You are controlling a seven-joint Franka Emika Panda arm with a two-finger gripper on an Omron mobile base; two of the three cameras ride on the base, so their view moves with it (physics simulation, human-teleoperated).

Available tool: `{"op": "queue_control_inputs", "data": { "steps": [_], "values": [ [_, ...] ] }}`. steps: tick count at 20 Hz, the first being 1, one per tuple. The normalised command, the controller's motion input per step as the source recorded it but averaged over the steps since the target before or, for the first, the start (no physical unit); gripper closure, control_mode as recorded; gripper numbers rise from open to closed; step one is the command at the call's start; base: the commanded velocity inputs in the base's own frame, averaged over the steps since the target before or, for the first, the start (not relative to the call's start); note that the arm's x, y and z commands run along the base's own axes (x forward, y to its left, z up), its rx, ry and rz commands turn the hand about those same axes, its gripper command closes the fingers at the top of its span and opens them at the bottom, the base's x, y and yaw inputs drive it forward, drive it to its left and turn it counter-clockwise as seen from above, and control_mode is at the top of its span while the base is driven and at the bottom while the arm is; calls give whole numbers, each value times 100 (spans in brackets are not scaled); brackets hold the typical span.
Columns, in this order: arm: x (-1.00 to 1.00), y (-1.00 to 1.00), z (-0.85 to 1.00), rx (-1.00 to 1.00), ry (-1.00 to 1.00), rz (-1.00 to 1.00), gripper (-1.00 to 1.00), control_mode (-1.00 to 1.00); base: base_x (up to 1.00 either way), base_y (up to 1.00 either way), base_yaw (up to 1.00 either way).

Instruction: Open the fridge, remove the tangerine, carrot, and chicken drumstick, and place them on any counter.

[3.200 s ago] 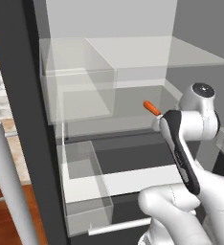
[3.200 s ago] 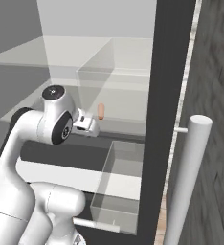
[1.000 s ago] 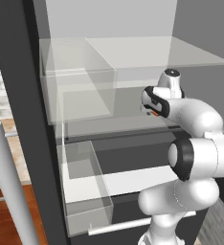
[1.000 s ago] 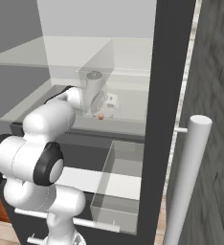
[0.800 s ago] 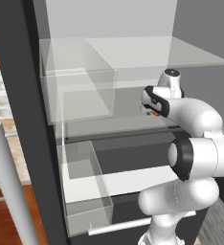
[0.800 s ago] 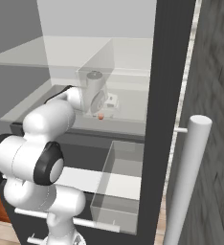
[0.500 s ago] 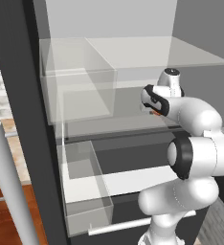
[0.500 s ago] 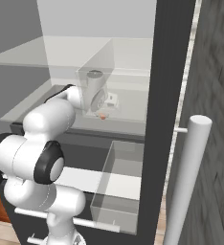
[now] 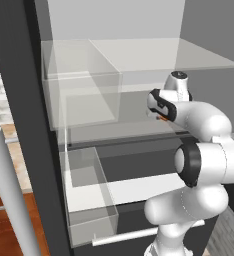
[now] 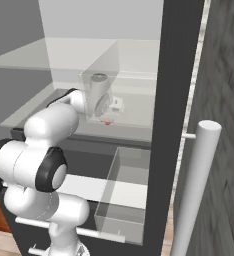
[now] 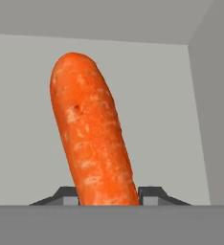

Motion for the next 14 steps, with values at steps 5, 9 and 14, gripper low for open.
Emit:
{"op": "queue_control_inputs", "data": {
  "steps": [5, 9, 14],
  "values": [
    [-44, 2, -6, -3, -1, 0, 100, -100, 0, 0, 0],
    [-97, 0, 0, 0, 0, 0, 100, -100, 0, 0, 0],
    [-100, 0, 10, 0, -11, 0, 100, -100, 0, 0, 0]
  ]
}}
